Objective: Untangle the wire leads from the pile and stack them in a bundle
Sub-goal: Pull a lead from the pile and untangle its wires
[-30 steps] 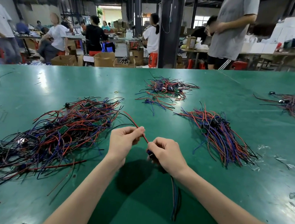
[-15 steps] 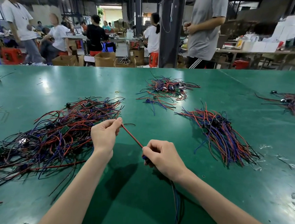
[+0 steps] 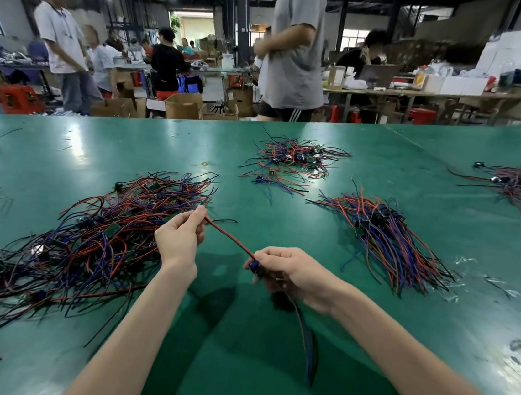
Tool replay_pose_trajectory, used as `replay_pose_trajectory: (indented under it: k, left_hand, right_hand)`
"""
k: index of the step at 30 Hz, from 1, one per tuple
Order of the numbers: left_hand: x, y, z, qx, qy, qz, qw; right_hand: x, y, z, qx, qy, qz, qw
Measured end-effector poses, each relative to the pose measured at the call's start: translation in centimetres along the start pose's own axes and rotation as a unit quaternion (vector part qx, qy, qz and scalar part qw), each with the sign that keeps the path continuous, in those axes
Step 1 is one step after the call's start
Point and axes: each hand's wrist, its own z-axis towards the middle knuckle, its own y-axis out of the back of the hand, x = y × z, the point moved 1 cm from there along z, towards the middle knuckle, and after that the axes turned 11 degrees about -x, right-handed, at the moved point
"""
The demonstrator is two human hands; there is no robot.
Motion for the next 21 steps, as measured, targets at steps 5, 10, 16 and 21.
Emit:
replay_pose_trajectory:
  k: [5, 10, 16, 21]
  left_hand:
    - [-0.4, 0.1, 0.1, -0.007, -0.001, -0.013, 1.0]
    - [-0.6, 0.3, 0.1, -0.008, 0.001, -0.006, 1.0]
    - [-0.9, 0.4, -0.1, -0.001, 0.059, -0.021, 0.998]
    - [-0.9, -0.1, -0.9, 0.038, 0.19, -0.068, 0.979]
  right_hand:
    - [0.2, 1.0, 0.0, 0.076, -0.033, 0.021, 0.996]
    - [0.5, 1.8, 0.1, 0.084, -0.023, 0.029, 0.996]
    - [1.7, 3.1, 0.0, 0.039, -0.014, 0.183, 0.982]
    - [2.5, 3.7, 0.1, 0.046, 0.008, 0.428, 0.903]
